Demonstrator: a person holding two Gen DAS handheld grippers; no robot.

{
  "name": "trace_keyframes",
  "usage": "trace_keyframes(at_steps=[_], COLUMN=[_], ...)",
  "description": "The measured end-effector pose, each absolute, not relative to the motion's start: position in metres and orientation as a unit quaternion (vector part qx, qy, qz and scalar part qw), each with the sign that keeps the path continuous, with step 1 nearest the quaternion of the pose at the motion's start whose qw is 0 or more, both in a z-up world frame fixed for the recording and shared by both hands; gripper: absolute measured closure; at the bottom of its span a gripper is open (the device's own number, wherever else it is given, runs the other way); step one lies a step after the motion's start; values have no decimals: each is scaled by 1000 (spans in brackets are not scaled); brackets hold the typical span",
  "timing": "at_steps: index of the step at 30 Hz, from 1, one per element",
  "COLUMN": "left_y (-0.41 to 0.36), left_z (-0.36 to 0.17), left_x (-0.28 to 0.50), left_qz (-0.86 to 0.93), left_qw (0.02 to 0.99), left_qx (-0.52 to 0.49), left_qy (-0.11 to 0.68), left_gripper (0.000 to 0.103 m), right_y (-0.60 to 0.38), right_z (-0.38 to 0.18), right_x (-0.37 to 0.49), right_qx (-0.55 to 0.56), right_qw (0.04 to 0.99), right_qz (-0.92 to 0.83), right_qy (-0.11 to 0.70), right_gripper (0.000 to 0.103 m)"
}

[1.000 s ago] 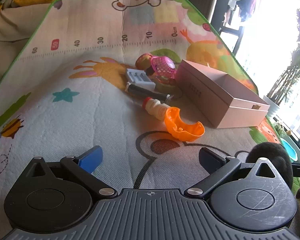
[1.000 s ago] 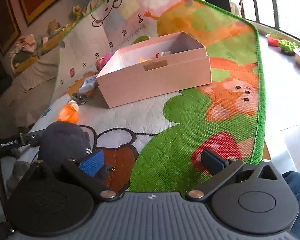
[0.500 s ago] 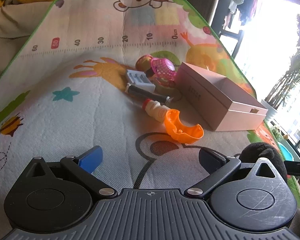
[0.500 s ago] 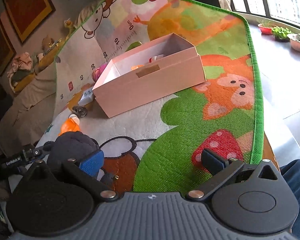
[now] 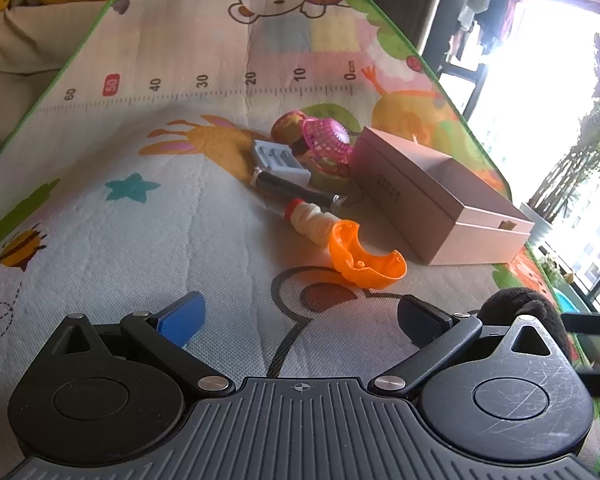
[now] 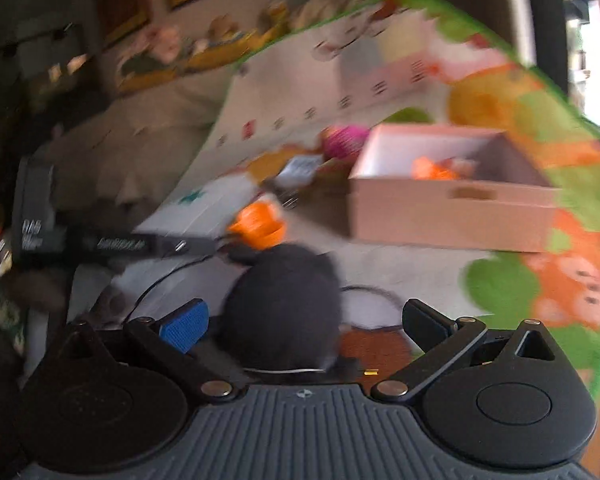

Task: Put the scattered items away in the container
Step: 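Lift the black plush toy off the mat with the right tool, then grasp the second orange pumpkin half with the left tool while the right tool holds the plush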

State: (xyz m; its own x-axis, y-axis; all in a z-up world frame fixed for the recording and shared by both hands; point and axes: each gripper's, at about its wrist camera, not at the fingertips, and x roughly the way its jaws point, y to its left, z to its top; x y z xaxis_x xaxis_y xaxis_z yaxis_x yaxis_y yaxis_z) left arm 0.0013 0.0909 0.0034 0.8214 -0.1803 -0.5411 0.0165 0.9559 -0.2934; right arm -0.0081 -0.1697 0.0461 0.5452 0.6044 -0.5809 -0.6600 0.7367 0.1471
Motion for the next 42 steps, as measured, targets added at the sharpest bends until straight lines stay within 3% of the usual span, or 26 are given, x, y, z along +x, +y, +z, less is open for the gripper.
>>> trace_keyframes(at_steps=[3, 4, 6, 21, 23, 24, 28, 29, 31, 42], left_y=[90, 88, 80, 4, 1, -1, -1, -2, -3, -24], left_z=[4, 4, 7, 15, 13, 12, 9, 8, 8, 22], left_x=[3, 4, 7, 61, 65, 67, 66, 65, 62, -3], left_qz=[-51, -49, -41, -82, -78, -74, -68, -68, -70, -154], left_qw=[944, 944, 944, 954, 953, 952, 950, 950, 948, 939], left_qx=[-135, -126, -98, 39, 40, 41, 51, 55, 59, 47], left_qy=[297, 301, 312, 285, 292, 295, 299, 300, 304, 304], left_gripper=[0, 0, 0, 1, 20, 35, 36, 39, 55, 56], right_y=[-155, -154, -155, -232, -234, -234, -232, -231, -231, -235], right_z=[40, 39, 40, 61, 58, 56, 49, 48, 48, 49], right_x=[-3, -1, 3, -9, -8, -7, -6, -6, -8, -24], right_qx=[-59, -57, -51, -43, -41, -40, -39, -40, -44, -66], right_qw=[874, 875, 874, 939, 936, 935, 930, 930, 930, 931], right_qz=[361, 356, 350, 201, 203, 205, 214, 215, 216, 210], right_qy=[320, 322, 333, 278, 284, 287, 296, 296, 294, 292], right_gripper=[3, 16, 29, 30, 30, 30, 30, 30, 30, 30])
